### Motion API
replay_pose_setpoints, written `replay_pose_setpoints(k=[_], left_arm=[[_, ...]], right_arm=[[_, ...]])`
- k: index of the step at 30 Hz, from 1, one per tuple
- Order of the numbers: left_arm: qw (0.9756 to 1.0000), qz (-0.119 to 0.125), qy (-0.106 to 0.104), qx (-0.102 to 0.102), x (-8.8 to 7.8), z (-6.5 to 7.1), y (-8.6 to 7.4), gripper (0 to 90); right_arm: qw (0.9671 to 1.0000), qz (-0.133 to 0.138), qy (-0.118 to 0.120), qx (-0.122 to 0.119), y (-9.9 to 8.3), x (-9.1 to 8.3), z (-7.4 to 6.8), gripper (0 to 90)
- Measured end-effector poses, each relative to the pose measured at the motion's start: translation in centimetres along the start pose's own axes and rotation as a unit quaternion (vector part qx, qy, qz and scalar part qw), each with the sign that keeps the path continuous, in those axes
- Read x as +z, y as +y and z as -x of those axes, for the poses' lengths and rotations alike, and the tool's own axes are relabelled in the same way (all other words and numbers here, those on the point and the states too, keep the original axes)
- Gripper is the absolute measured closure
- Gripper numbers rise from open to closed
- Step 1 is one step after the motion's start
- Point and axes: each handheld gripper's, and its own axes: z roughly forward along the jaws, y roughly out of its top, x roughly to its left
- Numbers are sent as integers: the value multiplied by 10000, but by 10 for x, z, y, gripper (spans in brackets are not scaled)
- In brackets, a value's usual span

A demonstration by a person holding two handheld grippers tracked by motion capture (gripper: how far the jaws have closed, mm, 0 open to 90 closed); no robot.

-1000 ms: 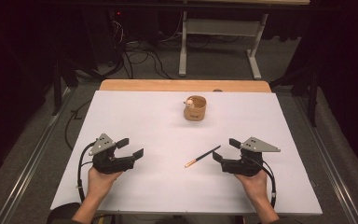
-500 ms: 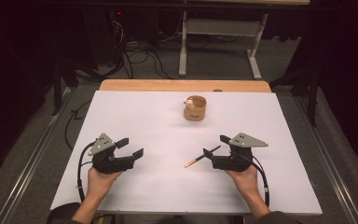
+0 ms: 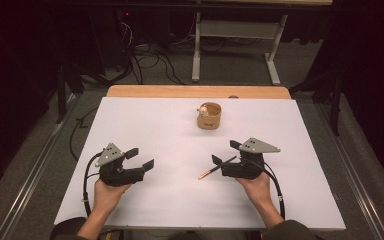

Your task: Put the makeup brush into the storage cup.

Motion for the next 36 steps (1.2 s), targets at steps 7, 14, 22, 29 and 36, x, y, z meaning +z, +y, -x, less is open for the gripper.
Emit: replay_pose_setpoints(k=[7,14,22,29,36], left_arm=[[10000,-10,4,1,1,0,0,249],[10000,-12,12,9,0,0,0,249],[10000,29,0,-4,-1,1,0,249],[10000,69,-1,-27,-2,0,0,247],[10000,53,-19,9,-2,1,0,247]], right_arm=[[9999,26,104,85,3,6,-1,169],[9999,25,115,112,5,11,-1,167],[9997,-47,225,97,11,25,-8,164],[9991,-167,302,238,20,37,-11,148],[9985,-412,313,171,29,40,-11,137]])
